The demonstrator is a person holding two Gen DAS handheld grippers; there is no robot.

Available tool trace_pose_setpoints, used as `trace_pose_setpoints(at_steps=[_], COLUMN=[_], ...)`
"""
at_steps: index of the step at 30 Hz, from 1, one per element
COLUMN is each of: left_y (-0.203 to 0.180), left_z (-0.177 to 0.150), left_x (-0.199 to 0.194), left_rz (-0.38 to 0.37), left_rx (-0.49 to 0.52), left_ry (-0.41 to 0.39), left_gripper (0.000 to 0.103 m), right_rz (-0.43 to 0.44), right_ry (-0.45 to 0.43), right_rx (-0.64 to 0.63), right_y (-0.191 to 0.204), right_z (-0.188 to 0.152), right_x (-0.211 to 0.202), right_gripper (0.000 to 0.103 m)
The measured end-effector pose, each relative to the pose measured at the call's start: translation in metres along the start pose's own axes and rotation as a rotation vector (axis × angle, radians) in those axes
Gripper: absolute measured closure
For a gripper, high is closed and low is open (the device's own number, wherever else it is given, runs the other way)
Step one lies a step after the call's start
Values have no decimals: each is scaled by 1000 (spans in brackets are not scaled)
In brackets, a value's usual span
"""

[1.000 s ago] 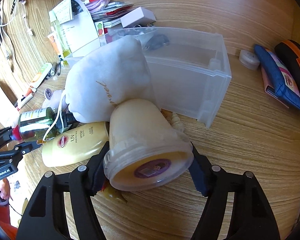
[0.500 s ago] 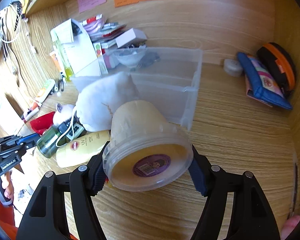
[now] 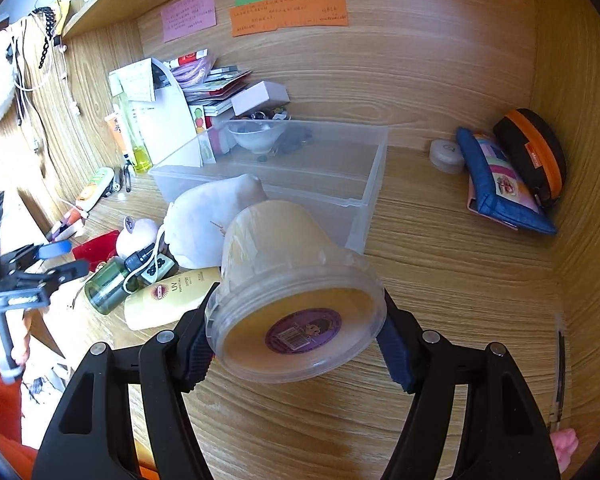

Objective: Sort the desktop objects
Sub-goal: 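Lift the red pouch with the left gripper while the right carries the cream tub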

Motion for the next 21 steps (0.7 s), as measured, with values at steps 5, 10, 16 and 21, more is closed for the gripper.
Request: trace_pose_setpoints(at_steps=[5,10,16,21], left_y=[11,4,-5,-4], left_z=[5,7,14,14], left_x=[24,31,30,25], left_rz=[-56,-62,-124,-105], left_rx=[-26,2,31,25], left_ry=[63,61,81,70], left_gripper=[12,11,58,68], right_rz=[-2,-12,-3,-10], right_ry=[-8,2,6,3], right_rx=[0,-6,-4,-13], right_y=[-1,-1,-2,1], right_z=[-1,1,5,10], right_x=[-5,-3,1,1], right_gripper=[36,36,36,36])
Point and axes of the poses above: each gripper's, at about its wrist camera, not at the fingertips, and x roughly the way its jaws point, y to its left, z to its top, the point moved 1 cm from there along x, roughly the way its jaws point, and after that the axes turned 4 degrees about -z, right-handed, at the moved point
